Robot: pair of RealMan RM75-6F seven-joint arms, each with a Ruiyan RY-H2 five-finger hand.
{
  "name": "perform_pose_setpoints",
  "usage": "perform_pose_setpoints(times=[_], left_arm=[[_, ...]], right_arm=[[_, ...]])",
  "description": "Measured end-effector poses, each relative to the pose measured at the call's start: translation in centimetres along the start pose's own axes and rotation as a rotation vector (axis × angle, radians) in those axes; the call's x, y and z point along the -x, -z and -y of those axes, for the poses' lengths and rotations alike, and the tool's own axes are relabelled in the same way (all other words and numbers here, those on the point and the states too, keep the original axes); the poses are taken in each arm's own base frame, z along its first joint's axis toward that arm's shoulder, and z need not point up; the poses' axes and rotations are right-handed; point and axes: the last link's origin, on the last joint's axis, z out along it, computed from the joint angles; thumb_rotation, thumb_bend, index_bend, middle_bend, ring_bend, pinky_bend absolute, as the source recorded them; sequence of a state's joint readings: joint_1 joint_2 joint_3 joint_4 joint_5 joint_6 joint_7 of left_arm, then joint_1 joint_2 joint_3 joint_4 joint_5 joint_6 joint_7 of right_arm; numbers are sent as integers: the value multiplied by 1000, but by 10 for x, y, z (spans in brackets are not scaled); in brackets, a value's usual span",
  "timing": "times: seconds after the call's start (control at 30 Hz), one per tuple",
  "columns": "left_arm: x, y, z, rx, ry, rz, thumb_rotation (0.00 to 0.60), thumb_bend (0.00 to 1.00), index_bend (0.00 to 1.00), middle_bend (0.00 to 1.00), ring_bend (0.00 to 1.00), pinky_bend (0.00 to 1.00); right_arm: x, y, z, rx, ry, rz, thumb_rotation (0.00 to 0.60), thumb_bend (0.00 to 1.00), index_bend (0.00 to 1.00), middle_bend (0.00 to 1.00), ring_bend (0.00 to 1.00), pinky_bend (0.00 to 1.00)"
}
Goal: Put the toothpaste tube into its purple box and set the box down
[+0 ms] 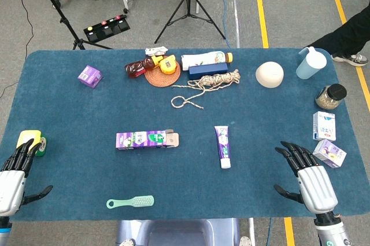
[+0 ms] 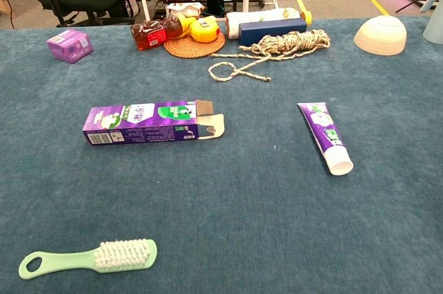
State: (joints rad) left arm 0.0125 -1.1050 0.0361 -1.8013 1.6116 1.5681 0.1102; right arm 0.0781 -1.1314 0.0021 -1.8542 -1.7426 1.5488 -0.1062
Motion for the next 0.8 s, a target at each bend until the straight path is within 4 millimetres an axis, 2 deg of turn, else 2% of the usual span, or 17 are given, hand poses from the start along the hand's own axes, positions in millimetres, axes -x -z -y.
perform_pose_setpoints(times=[0.23,0.37,0.6,0.8], left_arm=[[0,1,-1,0,-1,1,600,57,0,0,0,156],[-2,4,-5,20,12,-7,600,57,0,0,0,156],[-3,5,-4,7,20,-9,600,57,0,0,0,156],[-3,1,0,-20,21,-4,600,63,0,0,0,156]], right_arm=[[3,-2,0,-1,1,18,600,0,156,110,126,144],[13,-12,0,-21,19,78,600,0,150,95,114,123],[35,-58,-2,-94,141,208,600,0,150,93,92,116],[61,-88,1,-148,238,254,600,0,131,77,83,113]])
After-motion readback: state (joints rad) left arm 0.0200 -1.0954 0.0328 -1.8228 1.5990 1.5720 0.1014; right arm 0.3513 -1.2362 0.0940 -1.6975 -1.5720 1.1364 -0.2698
